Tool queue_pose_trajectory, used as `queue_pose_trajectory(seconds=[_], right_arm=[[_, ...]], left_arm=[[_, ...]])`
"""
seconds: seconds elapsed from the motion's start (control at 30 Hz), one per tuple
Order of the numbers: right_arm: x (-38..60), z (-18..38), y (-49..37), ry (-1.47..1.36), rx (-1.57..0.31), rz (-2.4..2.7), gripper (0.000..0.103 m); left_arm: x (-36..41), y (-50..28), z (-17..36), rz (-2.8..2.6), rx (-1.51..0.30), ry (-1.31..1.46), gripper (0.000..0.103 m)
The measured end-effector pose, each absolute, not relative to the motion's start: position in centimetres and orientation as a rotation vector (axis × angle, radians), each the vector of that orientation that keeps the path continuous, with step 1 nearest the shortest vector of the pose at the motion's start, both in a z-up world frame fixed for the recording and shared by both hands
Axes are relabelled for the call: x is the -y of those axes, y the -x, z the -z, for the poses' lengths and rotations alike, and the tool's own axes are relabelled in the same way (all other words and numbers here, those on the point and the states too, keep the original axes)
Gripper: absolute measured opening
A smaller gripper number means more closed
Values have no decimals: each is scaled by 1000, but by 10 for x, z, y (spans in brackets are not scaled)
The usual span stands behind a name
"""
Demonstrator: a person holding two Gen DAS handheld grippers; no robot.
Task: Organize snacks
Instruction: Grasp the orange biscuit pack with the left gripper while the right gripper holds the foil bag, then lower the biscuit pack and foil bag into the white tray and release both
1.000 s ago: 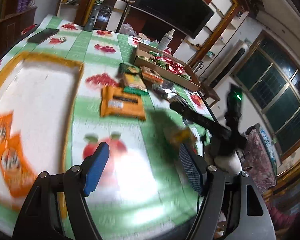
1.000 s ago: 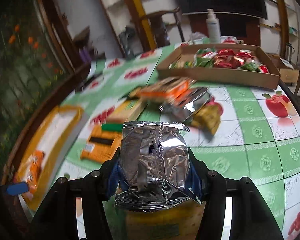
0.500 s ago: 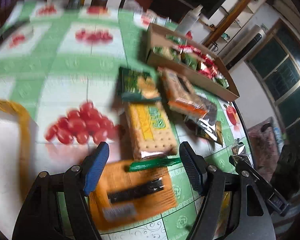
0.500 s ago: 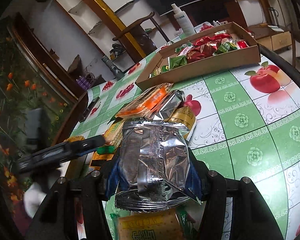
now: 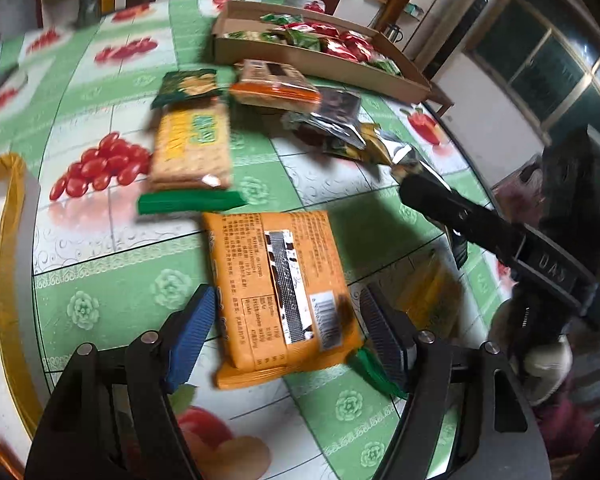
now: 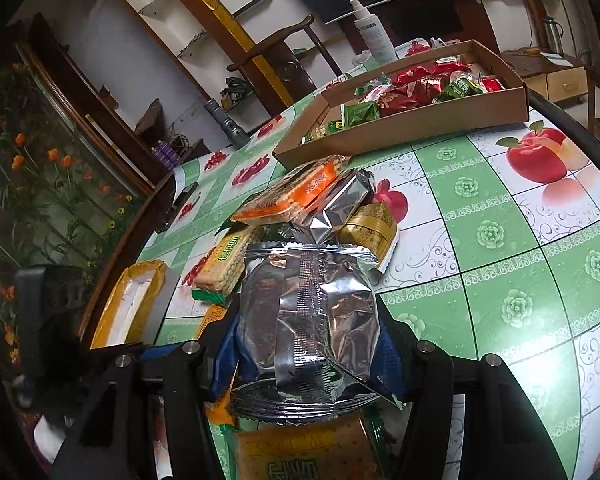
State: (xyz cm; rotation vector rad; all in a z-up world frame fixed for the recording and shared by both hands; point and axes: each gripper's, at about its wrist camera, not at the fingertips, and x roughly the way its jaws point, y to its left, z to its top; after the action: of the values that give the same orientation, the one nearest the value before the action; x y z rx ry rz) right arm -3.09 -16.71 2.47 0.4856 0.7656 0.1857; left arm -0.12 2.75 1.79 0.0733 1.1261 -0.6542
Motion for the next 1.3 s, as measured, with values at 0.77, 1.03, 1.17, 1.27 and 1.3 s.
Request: queue_pose_trajectory(seconds=[0.77,1.03,1.17,1.27,1.3], right_arm=[[156,-20,34,-414,-791,-150,60],[139,-33,46,-372,-755,-160,60],[109,-51,57,-376,-758,-244,60],[70,-62,56,-330,-783,-322,60],[56,-64,54,-314,-792,-345,60]], left_arm=[[-32,20,-20,487,-1002,-63,69],[-126,54,-57,452,-910,191,69],[-178,61,-62,347,-878,244,70],[-217,59,-57,278,-864,302,70],[-229,58,-55,261,-863,320,70]])
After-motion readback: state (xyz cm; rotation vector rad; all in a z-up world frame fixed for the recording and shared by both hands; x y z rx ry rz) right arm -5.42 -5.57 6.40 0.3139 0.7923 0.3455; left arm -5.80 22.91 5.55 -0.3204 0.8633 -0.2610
